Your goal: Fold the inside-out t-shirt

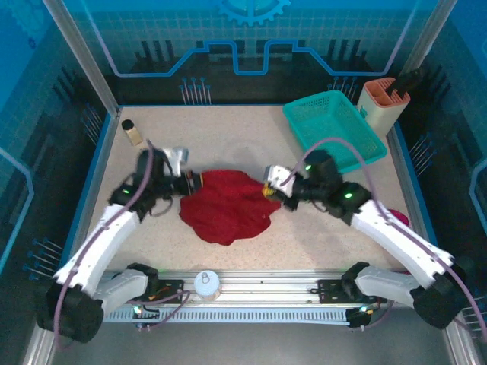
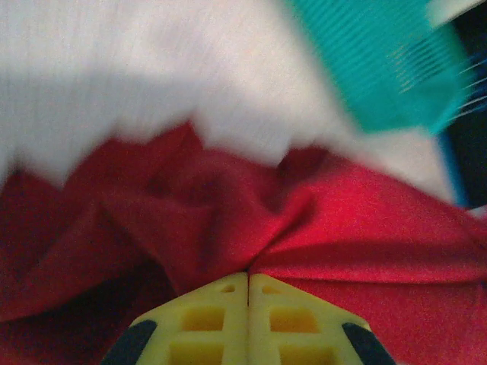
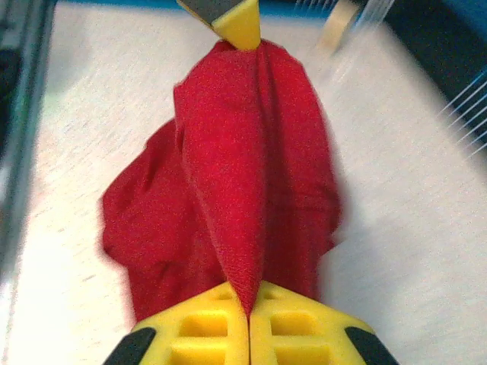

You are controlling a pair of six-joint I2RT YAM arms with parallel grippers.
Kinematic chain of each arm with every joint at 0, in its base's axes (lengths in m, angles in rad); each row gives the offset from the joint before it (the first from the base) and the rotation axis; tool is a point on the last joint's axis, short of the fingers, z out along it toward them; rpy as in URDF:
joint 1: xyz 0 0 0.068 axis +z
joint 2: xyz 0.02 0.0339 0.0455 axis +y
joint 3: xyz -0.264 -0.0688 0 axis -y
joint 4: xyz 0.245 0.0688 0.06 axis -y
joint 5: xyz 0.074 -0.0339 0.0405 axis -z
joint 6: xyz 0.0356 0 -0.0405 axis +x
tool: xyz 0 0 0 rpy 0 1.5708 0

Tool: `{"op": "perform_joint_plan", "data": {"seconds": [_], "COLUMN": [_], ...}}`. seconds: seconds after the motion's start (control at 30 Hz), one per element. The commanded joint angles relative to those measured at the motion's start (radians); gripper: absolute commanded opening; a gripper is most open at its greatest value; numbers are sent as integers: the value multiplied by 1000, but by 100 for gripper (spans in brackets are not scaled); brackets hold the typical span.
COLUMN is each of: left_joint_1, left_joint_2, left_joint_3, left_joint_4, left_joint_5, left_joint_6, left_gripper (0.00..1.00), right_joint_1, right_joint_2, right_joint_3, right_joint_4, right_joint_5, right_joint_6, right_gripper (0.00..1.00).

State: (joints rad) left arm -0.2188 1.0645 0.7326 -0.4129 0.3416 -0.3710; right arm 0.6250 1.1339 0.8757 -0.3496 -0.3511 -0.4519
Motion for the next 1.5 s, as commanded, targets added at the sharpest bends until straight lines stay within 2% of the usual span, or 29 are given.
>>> {"op": "perform_joint_plan", "data": {"seconds": [0.0, 0.1, 0.2, 0.3, 0.4, 0.47, 0.57, 0.67, 0.73, 0.77, 0.8, 0.83, 0.9, 0.93, 1.07, 1.13, 1.2, 1.23, 1.33, 1.43, 1.47], "left_joint_1": [12, 11, 9, 6, -21, -63, -105, -106, -104, -103, -102, -101, -82, -58, 35, 41, 44, 46, 49, 50, 50], "left_joint_2": [16, -47, -156, -216, -192, -156, -90, -48, -15, 9, 31, 46, 62, 60, -5, -31, -40, -47, -95, -162, -188], "left_joint_3": [-206, -220, -174, -133, -117, -109, -89, -87, -82, -80, -81, -84, -106, -110, -23, 56, 116, 127, 52, -63, -100], "left_joint_4": [49, -15, -91, -119, -78, -68, -103, -84, -65, -49, -38, -32, -5, 10, -30, -96, -189, -224, -193, -158, -146], "left_joint_5": [-19, -13, 30, 85, 142, 96, -42, -137, -173, -178, -187, -197, -196, -148, 49, 101, 110, 98, 173, 164, 158], "left_joint_6": [-123, -128, -106, -123, -159, -161, -160, -191, -218, -220, -217, -216, -205, -190, -109, -70, -58, -73, -139, -231, -256], "left_gripper": [3, 39, 52, 59, 61, 62, 65, 72, 73, 69, 57, 43, 13, 0, 0, 0, 0, 18, 27, 55, 58], "right_joint_1": [16, 41, 56, 56, 70, 94, 150, 170, 157, 152, 152, 153, 154, 158, 179, 193, 269, 316, 422, 550, 600], "right_joint_2": [59, 103, 144, 184, 253, 319, 407, 481, 521, 540, 554, 561, 541, 513, 303, 216, 167, 154, 160, 209, 240], "right_joint_3": [-132, -104, -6, 88, 120, 143, 169, 160, 161, 163, 153, 133, 95, 84, 9, 10, 16, 10, -78, -139, -158], "right_joint_4": [47, 9, -129, -185, -94, -60, -43, 39, 105, 131, 164, 202, 237, 228, 236, 139, 13, -21, -18, 39, 80], "right_joint_5": [29, 33, -49, -53, -75, -40, 71, 195, 225, 227, 236, 244, 212, 192, 39, -50, 0, 66, 141, 200, 262], "right_joint_6": [211, 201, 57, 10, 27, 30, 13, 5, 27, 35, 24, 13, -27, -47, -169, -284, -448, -509, -537, -502, -482], "right_gripper": [16, 30, 37, 38, 40, 41, 45, 46, 46, 45, 40, 30, 1, 0, 0, 0, 0, 0, 0, 2, 11]}}
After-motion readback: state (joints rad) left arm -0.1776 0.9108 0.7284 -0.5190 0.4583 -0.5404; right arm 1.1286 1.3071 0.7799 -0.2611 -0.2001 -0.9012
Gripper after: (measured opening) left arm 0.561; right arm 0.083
